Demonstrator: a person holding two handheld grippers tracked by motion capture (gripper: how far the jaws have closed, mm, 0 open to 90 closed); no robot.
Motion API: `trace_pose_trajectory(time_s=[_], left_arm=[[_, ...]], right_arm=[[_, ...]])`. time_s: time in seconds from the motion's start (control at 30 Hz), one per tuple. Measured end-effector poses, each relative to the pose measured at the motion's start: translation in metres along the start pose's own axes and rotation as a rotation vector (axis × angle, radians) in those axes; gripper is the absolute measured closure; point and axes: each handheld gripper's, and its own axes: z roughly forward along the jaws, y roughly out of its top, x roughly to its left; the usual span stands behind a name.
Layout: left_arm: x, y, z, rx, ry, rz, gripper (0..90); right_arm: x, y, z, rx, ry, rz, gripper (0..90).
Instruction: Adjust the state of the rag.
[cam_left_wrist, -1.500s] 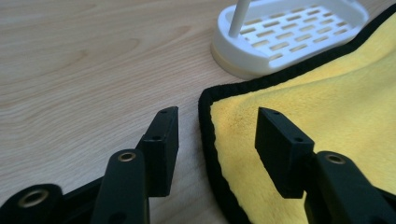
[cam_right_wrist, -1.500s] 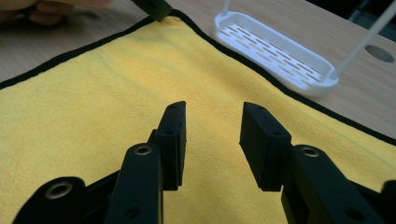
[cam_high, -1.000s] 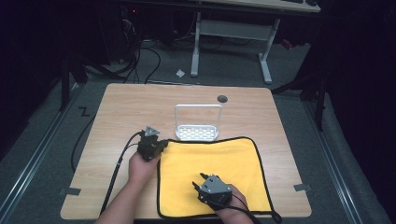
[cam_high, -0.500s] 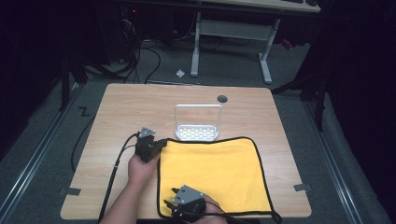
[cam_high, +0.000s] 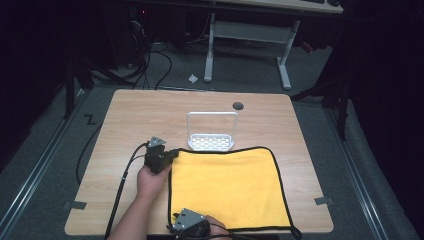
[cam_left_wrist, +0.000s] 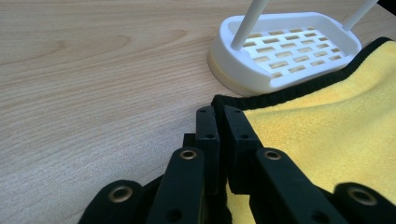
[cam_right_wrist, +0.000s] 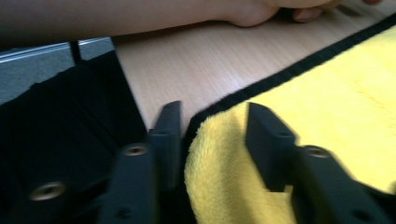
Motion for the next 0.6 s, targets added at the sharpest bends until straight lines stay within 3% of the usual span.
trace_pose_trajectory(time_s=[0.07,0.1,0.37,0.43,0.6], left_arm=[[0.000,0.000,0.000,0.000,-0.001,-0.002,85.3],[0.000,0.000,0.000,0.000,-0.003,-0.003,85.3],[0.003,0.001,-0.002,-0.015,-0.023,-0.026,85.8],[0.006,0.002,-0.005,-0.024,-0.028,-0.049,86.0],[0.017,0.010,-0.024,-0.076,-0.016,-0.086,86.1]], right_arm=[[-0.001,-0.001,-0.001,-0.001,-0.028,-0.019,78.3],[-0.002,-0.001,-0.003,-0.001,-0.035,-0.020,80.4],[-0.007,0.009,-0.018,-0.071,-0.055,-0.035,83.1],[-0.008,0.015,-0.022,-0.093,-0.060,-0.038,83.2],[-0.005,0.032,-0.021,-0.128,-0.049,-0.067,83.1]])
